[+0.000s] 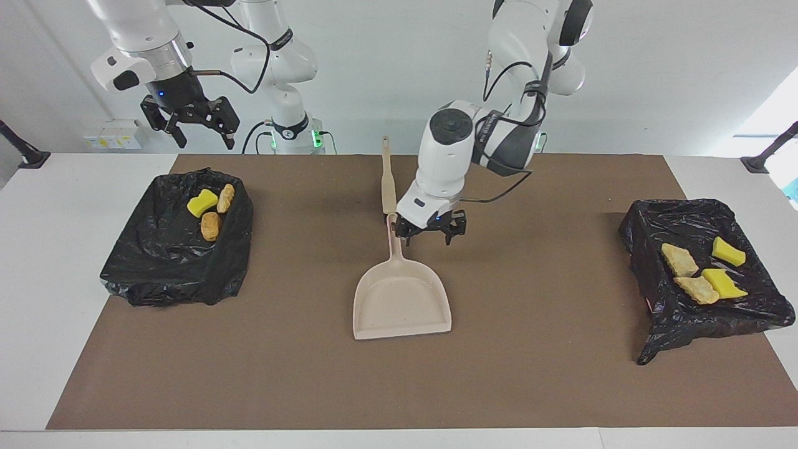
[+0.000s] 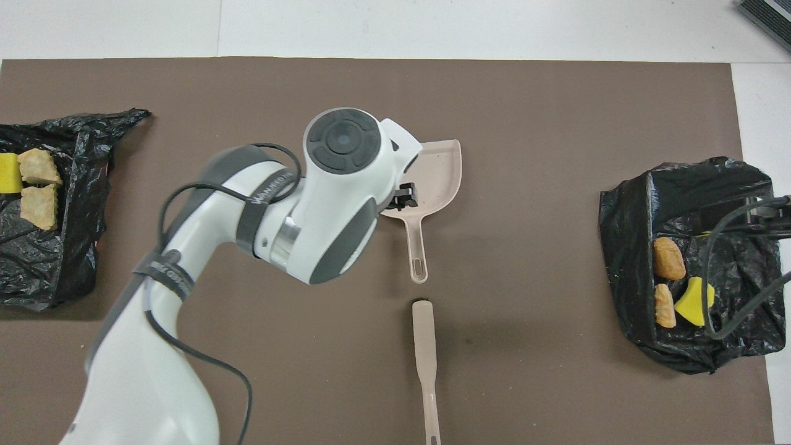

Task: Sweep and dump trash in bin
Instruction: 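Set the dustpan down above the brush and release it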

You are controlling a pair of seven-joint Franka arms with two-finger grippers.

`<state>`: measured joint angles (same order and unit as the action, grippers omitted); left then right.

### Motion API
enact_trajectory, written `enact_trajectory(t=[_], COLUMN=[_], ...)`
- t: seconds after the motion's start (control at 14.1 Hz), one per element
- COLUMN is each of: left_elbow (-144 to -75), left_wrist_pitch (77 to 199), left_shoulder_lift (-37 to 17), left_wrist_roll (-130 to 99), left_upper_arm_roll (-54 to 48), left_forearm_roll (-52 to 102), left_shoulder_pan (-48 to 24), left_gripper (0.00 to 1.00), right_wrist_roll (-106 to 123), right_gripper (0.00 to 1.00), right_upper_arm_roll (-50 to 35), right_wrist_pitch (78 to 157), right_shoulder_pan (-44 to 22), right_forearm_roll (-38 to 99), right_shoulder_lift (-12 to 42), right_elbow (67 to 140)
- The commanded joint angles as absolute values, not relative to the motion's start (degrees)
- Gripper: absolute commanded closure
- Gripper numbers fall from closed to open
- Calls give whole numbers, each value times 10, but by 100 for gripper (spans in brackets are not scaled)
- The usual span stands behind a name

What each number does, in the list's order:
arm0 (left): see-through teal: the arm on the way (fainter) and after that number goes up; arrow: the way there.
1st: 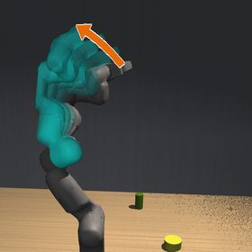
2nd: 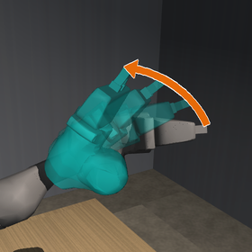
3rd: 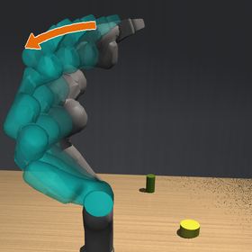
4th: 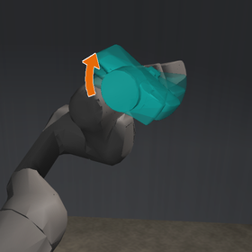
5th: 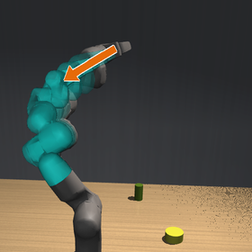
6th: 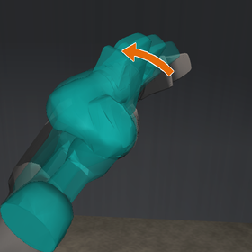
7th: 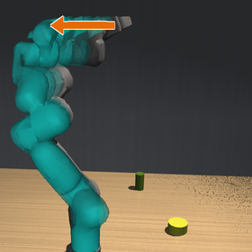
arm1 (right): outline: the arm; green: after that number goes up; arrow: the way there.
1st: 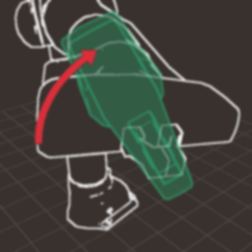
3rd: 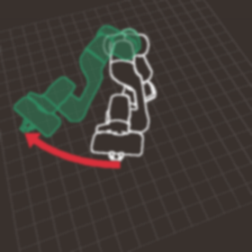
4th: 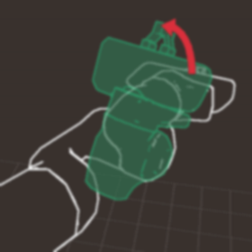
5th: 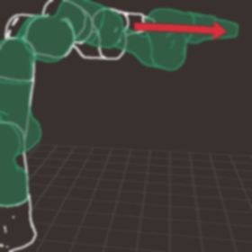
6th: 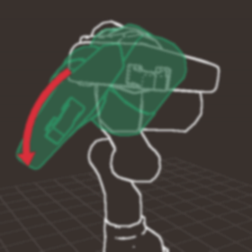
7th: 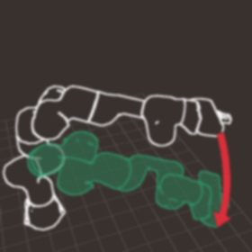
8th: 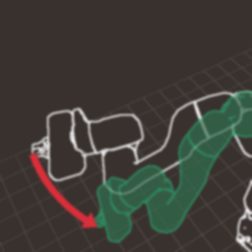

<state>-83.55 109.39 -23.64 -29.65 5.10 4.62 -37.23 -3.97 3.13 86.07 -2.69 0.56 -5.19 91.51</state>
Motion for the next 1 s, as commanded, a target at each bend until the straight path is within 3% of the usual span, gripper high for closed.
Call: enact_trajectory(t=[0.0, 0.93], left_elbow=[-848, -849], left_wrist_pitch=[1062, 922], left_shoulder_lift=[-195, -64], left_wrist_roll=[-215, 155], left_upper_arm_roll=[49, 50], left_forearm_roll=[48, 54], left_shoulder_pan=[-317, -32], left_gripper=[0, 0], right_wrist_roll=[-17, -10], right_gripper=[0, 0], right_upper_arm_roll=[30, 32], right_wrist_pitch=[865, 857], right_shoulder_pan=[-25, -24], right_forearm_roll=[-1, -1], right_shoulder_lift=[-62, -63], right_elbow=[926, 926])
